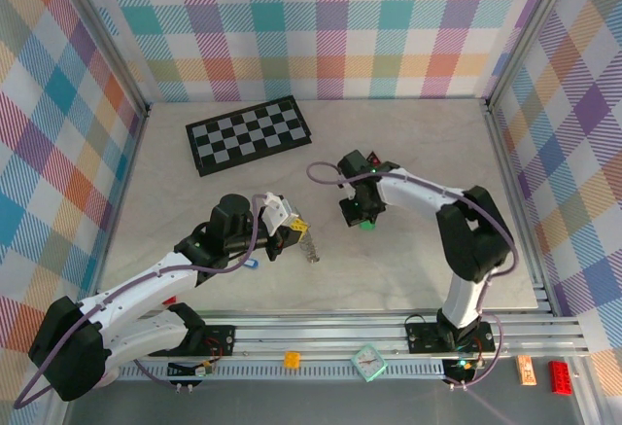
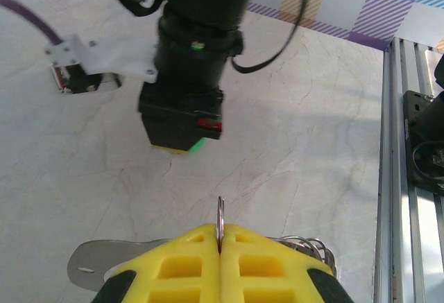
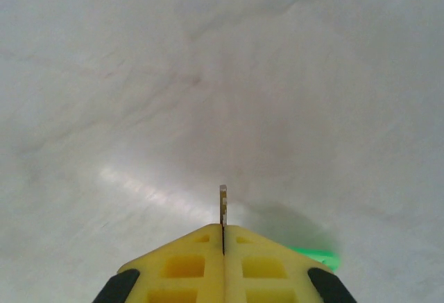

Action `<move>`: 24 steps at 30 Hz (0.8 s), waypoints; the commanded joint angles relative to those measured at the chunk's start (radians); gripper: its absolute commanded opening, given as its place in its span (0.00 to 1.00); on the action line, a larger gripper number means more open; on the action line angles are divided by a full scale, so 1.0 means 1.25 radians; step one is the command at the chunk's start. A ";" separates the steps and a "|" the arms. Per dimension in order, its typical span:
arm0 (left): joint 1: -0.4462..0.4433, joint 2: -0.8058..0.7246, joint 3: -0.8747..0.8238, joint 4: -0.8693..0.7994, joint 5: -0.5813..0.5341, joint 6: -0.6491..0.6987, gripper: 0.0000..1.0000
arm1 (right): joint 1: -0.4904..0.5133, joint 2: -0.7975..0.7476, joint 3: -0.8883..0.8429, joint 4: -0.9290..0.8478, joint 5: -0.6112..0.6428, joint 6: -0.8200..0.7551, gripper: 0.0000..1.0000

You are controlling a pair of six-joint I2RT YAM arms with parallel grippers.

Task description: Put the keys on the keyring

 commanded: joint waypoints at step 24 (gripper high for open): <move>-0.011 -0.021 -0.006 0.023 0.002 0.007 0.00 | 0.001 -0.016 0.005 -0.007 0.017 0.082 0.46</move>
